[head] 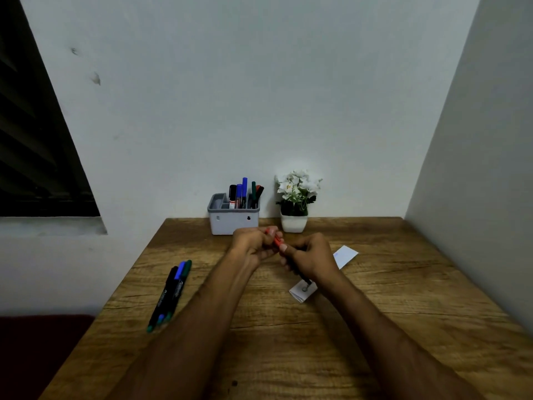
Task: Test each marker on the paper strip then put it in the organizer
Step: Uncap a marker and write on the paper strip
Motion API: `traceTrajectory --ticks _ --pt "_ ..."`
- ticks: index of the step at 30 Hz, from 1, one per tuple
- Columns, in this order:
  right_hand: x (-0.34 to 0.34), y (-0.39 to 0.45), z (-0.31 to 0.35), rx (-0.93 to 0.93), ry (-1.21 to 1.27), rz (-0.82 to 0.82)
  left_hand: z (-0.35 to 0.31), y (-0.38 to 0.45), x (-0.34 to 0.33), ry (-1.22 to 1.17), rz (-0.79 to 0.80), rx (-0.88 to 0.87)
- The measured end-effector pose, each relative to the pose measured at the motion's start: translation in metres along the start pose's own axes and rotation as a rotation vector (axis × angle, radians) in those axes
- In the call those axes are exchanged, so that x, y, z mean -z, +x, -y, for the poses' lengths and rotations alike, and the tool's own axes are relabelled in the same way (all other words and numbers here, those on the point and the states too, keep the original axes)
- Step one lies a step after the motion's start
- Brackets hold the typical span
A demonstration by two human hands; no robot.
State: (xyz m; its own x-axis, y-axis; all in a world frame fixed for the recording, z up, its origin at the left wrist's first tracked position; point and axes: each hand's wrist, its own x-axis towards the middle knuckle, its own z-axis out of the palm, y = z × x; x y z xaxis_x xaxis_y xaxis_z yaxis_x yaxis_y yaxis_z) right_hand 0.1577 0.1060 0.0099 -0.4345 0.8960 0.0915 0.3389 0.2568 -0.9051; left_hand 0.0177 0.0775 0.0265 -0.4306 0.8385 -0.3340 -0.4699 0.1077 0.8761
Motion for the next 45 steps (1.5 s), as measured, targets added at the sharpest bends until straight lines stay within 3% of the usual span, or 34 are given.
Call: traceTrajectory --ticks 5,8,10,14,16,20,27,30,32,35,40,45 --pt "0.009 0.000 -0.001 -0.091 0.029 -0.004 0.005 0.003 -0.011 -0.091 0.005 0.056" --pt "0.022 -0.015 -0.012 -0.179 0.133 0.044 -0.006 0.023 0.013 -0.062 -0.276 -0.107" --pt "0.033 -0.022 -0.019 -0.195 0.212 0.041 -0.011 0.037 0.031 0.120 -0.355 -0.190" --pt "0.040 -0.022 -0.011 -0.148 0.413 -0.020 0.009 0.043 0.020 0.966 -0.280 -0.367" --pt "0.042 -0.021 -0.007 -0.084 0.418 -0.024 0.023 0.041 0.013 1.235 -0.316 -0.474" --pt "0.047 -0.018 -0.016 0.001 0.452 -0.044 0.038 0.040 0.015 1.440 -0.315 -0.614" --pt "0.053 -0.013 -0.031 0.063 0.648 -0.079 0.043 0.030 0.014 1.478 -0.273 -0.755" --pt "0.056 -0.012 -0.039 0.054 0.765 -0.132 0.045 0.030 0.012 1.410 -0.148 -0.970" --pt "0.057 -0.013 -0.043 -0.004 0.818 -0.192 0.048 0.024 0.008 1.339 -0.001 -1.023" --pt "0.060 -0.017 -0.050 -0.067 0.747 -0.250 0.052 0.010 0.004 1.262 0.217 -0.952" --pt "0.066 -0.028 -0.061 -0.023 0.576 -0.267 0.066 0.002 0.010 1.345 0.508 -0.680" --pt "0.064 -0.029 -0.067 0.042 0.366 -0.248 0.068 0.000 0.009 1.385 0.604 -0.668"
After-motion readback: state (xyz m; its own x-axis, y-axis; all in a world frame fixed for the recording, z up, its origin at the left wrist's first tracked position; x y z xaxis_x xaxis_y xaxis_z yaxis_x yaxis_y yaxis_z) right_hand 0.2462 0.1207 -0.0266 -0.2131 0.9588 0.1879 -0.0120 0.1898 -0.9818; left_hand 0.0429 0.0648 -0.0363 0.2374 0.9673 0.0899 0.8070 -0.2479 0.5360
